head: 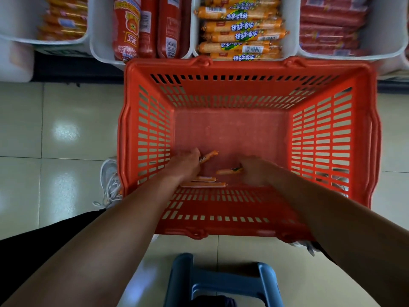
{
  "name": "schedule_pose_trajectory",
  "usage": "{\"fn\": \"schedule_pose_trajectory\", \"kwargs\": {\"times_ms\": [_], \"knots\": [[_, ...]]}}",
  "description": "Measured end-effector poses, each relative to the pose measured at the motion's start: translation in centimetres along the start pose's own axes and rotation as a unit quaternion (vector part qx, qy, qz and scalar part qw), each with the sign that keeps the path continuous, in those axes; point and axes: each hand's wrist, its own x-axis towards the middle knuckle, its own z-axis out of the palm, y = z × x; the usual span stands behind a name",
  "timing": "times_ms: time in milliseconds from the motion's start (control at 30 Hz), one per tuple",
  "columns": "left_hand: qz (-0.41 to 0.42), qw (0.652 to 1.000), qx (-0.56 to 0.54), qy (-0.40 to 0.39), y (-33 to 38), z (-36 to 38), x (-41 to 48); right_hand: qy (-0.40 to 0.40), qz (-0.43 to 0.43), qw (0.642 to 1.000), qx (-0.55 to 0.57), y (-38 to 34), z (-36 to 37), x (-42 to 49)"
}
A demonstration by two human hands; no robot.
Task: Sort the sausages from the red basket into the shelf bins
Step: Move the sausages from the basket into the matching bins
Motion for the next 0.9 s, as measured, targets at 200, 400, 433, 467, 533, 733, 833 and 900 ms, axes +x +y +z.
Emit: {"fn": "schedule_pose_trajectory", "kwargs": {"times_ms": [200, 400, 433, 467, 533, 733, 833, 900], "knots": [[0.056, 0.993, 0.063, -0.078, -0.1, 0.4, -0.2, 0.011, 0.010, 1.000, -0.020, 1.6, 0.1, -0.3], [0.066, 0.986, 0.129, -0.079, -0.1, 0.5, 0.1, -0.012, 0.008, 0.999, -0.034, 0.6, 1.1, 0.5], [0.071, 0.985, 0.139, -0.074, 0.0, 0.5, 0.2, -0.009, 0.007, 0.999, -0.037, 0.4, 1.0, 0.5], [0.074, 0.984, 0.147, -0.074, 0.1, 0.6, 0.2, -0.003, 0.006, 0.999, -0.037, 0.3, 0.9, 0.5], [0.072, 0.981, 0.159, -0.078, 0.2, 0.7, 0.1, 0.001, 0.005, 0.999, -0.042, 0.2, 0.6, 0.5], [0.067, 0.978, 0.165, -0.105, 0.2, 1.3, -0.4, 0.031, 0.021, 0.998, -0.053, 1.6, 0.7, 0.8], [0.063, 0.975, 0.170, -0.132, 0.7, 1.1, -0.6, 0.034, 0.033, 0.998, -0.047, 2.2, 0.7, 0.4], [0.062, 0.976, 0.156, -0.142, 0.8, 1.0, -0.5, 0.039, 0.038, 0.998, -0.041, 2.6, 0.8, 0.3]]}}
